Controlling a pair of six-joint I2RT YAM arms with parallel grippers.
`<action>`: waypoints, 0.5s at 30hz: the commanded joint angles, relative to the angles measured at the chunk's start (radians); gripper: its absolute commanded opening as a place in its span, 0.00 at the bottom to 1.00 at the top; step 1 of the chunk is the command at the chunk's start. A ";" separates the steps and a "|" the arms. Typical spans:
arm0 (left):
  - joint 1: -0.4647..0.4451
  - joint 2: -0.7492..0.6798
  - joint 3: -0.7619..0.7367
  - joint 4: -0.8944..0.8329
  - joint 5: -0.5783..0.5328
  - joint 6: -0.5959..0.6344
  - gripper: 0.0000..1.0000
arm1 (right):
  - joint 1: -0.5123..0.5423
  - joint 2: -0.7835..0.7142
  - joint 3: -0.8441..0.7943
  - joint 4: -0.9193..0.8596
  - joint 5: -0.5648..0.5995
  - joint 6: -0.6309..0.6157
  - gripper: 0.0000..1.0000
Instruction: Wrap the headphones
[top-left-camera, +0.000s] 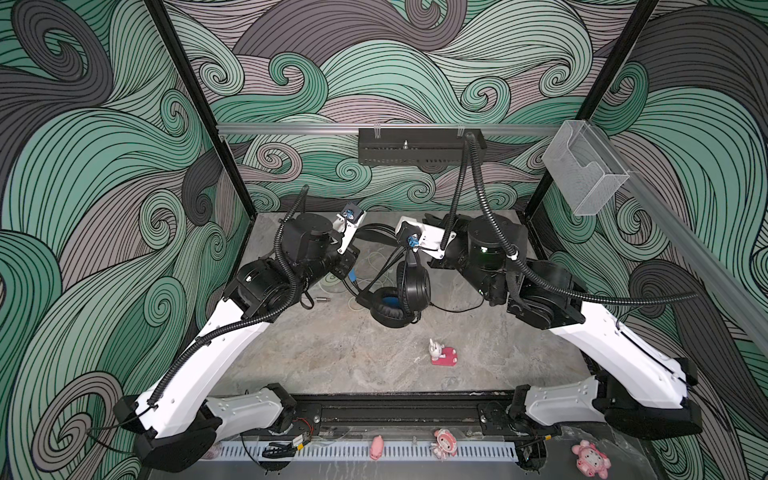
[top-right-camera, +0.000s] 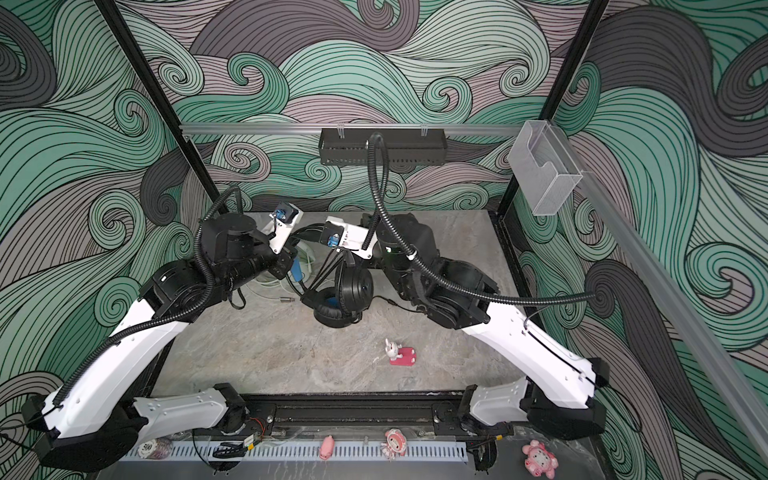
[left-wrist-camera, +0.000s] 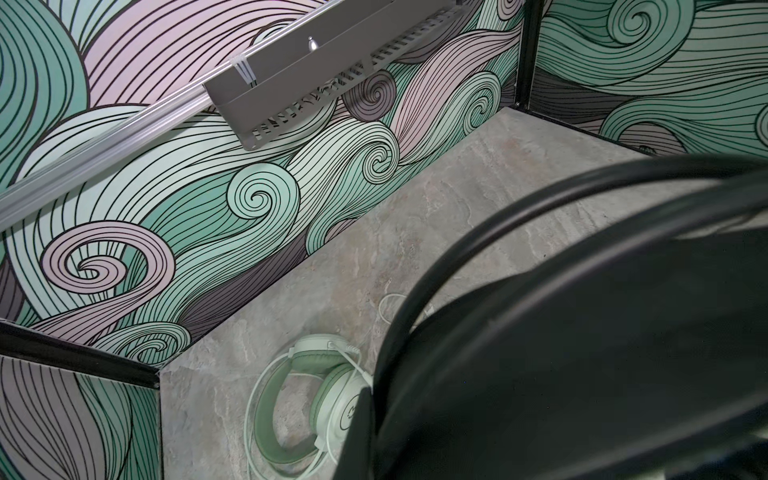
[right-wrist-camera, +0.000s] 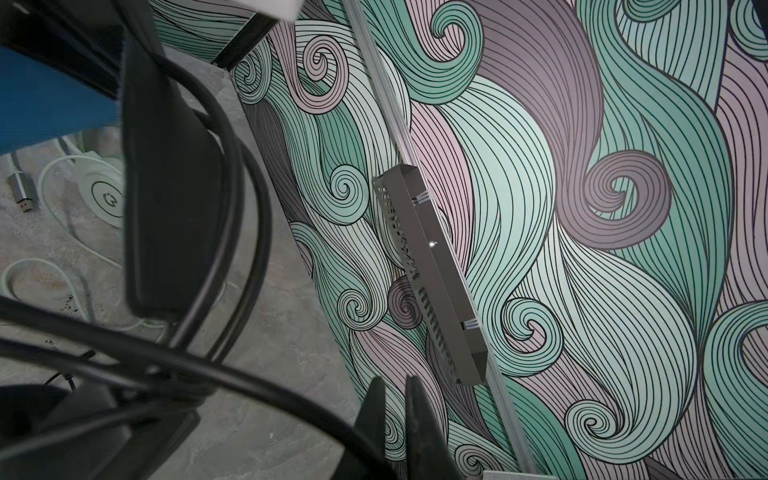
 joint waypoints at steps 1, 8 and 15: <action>-0.001 -0.034 0.026 0.059 0.054 -0.057 0.00 | -0.039 -0.029 -0.021 0.034 -0.045 0.105 0.13; -0.001 -0.045 0.045 0.064 0.086 -0.098 0.00 | -0.148 -0.077 -0.102 0.032 -0.167 0.286 0.14; -0.001 -0.044 0.090 0.082 0.147 -0.147 0.00 | -0.228 -0.090 -0.209 0.067 -0.310 0.463 0.16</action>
